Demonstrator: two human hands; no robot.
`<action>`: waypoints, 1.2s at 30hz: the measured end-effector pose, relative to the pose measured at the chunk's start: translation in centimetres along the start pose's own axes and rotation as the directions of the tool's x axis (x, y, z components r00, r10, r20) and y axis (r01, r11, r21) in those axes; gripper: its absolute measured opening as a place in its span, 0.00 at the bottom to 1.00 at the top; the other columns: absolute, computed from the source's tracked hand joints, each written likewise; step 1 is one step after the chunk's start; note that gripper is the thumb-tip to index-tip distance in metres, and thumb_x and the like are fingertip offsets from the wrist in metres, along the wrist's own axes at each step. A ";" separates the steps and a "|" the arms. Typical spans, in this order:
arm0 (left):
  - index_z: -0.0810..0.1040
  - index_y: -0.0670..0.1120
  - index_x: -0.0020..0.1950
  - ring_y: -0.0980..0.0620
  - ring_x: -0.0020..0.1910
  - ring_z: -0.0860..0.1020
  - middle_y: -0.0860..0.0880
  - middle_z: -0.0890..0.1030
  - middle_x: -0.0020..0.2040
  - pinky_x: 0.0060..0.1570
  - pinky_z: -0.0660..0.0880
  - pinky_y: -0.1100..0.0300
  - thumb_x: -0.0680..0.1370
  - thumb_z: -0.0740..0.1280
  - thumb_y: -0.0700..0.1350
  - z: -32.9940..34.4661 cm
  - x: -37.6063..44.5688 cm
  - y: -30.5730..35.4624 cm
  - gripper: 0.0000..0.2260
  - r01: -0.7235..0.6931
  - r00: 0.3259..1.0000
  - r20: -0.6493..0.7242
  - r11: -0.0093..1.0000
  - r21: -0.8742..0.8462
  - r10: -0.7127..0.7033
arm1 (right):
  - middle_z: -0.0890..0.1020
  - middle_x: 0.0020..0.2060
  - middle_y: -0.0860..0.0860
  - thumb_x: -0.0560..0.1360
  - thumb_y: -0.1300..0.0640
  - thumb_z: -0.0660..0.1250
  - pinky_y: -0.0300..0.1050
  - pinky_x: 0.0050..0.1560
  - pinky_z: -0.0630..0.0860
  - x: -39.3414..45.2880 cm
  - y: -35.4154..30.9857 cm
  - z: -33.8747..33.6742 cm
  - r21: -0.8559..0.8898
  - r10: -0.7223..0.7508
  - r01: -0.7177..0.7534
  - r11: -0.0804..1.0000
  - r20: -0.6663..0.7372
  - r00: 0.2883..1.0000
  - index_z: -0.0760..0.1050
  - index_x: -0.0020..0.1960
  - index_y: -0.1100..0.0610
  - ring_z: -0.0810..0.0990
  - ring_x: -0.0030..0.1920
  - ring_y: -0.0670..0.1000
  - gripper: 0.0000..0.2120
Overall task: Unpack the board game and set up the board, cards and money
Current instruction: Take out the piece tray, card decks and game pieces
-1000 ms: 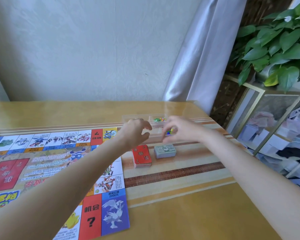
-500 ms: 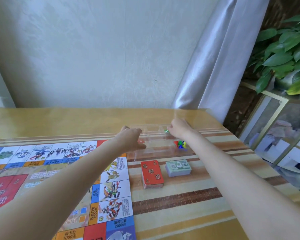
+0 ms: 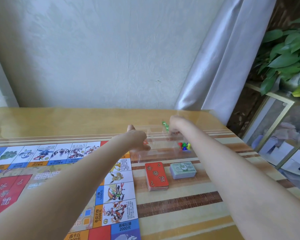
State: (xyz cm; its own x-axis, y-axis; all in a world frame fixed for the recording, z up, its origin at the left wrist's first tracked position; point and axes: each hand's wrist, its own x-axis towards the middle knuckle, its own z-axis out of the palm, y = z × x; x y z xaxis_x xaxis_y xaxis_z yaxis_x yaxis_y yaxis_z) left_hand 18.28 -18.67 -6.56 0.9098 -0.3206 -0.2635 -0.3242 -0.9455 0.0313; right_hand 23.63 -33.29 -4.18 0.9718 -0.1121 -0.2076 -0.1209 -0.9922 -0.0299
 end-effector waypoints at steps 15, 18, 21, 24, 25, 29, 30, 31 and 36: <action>0.74 0.43 0.62 0.45 0.64 0.64 0.51 0.71 0.48 0.62 0.54 0.56 0.81 0.54 0.56 0.4 0.6 -0.1 0.20 -0.023 0.998 -0.051 1.000 0.008 0.023 | 0.70 0.23 0.51 0.68 0.66 0.71 0.38 0.33 0.71 1.3 1.9 0.9 0.257 -0.036 0.063 0.964 -0.110 0.993 0.64 0.26 0.58 0.75 0.29 0.49 0.19; 0.72 0.46 0.57 0.47 0.62 0.63 0.51 0.72 0.48 0.62 0.54 0.56 0.81 0.55 0.55 0.4 0.4 0.1 0.15 -0.021 0.998 -0.061 1.000 0.007 0.021 | 0.73 0.21 0.49 0.69 0.64 0.73 0.38 0.36 0.72 1.1 2.9 0.9 0.442 0.018 0.030 0.897 -0.104 0.994 0.67 0.26 0.58 0.77 0.31 0.47 0.18; 0.72 0.47 0.58 0.46 0.62 0.63 0.51 0.71 0.47 0.62 0.54 0.56 0.81 0.54 0.55 0.5 0.4 0.1 0.15 -0.006 0.999 -0.048 1.000 0.011 0.007 | 0.79 0.34 0.51 0.68 0.64 0.74 0.38 0.45 0.76 0.3 4.0 0.7 0.636 0.050 0.040 0.770 -0.122 0.991 0.81 0.41 0.65 0.78 0.36 0.49 0.04; 0.71 0.46 0.54 0.46 0.63 0.61 0.51 0.75 0.50 0.65 0.60 0.55 0.81 0.55 0.55 0.9 0.3 -0.2 0.14 0.024 0.999 -0.042 1.000 -0.015 -0.024 | 0.79 0.49 0.55 0.68 0.70 0.73 0.35 0.38 0.75 -1.2 5.0 0.1 0.869 0.065 0.038 0.493 -0.080 0.995 0.74 0.60 0.70 0.78 0.34 0.49 0.21; 0.73 0.45 0.58 0.45 0.65 0.60 0.50 0.77 0.54 0.65 0.63 0.52 0.81 0.56 0.55 1.1 0.2 -0.2 0.16 0.030 0.998 -0.049 0.999 -0.030 -0.032 | 0.79 0.51 0.58 0.68 0.71 0.72 0.37 0.39 0.77 -1.8 5.5 -0.4 0.905 0.053 0.043 0.424 -0.072 0.996 0.71 0.62 0.72 0.78 0.35 0.49 0.24; 0.71 0.46 0.67 0.46 0.68 0.59 0.49 0.76 0.62 0.61 0.64 0.52 0.81 0.58 0.49 1.0 -1.2 0.8 0.16 0.018 0.961 -0.270 0.991 -0.130 -0.053 | 0.78 0.41 0.57 0.69 0.74 0.69 0.34 0.33 0.79 -4.9 7.7 -2.7 0.911 -0.039 0.045 0.411 -0.031 0.999 0.69 0.62 0.75 0.78 0.36 0.50 0.23; 0.71 0.47 0.67 0.46 0.69 0.59 0.49 0.75 0.63 0.60 0.64 0.52 0.81 0.57 0.47 0.8 -1.6 1.1 0.15 0.011 0.942 -0.330 0.989 -0.144 -0.059 | 0.77 0.40 0.57 0.68 0.75 0.70 0.33 0.32 0.79 -5.7 8.6 -3.1 0.885 -0.055 0.052 0.462 -0.030 0.998 0.69 0.61 0.75 0.78 0.35 0.50 0.22; 0.71 0.47 0.67 0.46 0.69 0.60 0.49 0.75 0.64 0.60 0.63 0.52 0.81 0.57 0.45 0.8 -1.9 1.5 0.15 0.004 0.924 -0.377 0.987 -0.159 -0.065 | 0.78 0.40 0.58 0.68 0.74 0.70 0.33 0.31 0.78 -6.6 9.4 -3.3 0.852 -0.078 0.055 0.521 -0.017 0.997 0.70 0.60 0.76 0.78 0.34 0.50 0.21; 0.73 0.48 0.65 0.46 0.68 0.61 0.49 0.73 0.66 0.59 0.63 0.52 0.80 0.57 0.43 0.3 -3.6 3.7 0.14 -0.056 0.884 -0.467 0.985 -0.163 -0.027 | 0.82 0.46 0.63 0.67 0.70 0.73 0.36 0.38 0.78 -9.6 12.5 -1.5 0.435 -0.052 0.002 0.901 0.103 0.993 0.77 0.54 0.73 0.78 0.29 0.47 0.17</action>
State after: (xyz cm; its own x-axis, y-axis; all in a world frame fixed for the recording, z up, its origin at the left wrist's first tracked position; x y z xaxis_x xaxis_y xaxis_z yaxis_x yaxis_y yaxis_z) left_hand 13.70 -21.03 -5.75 0.9338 -0.2844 0.2170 -0.3280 -0.9227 0.2025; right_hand 13.09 -44.73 -1.07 0.9507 -0.0541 -0.3054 -0.1948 -0.8703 -0.4523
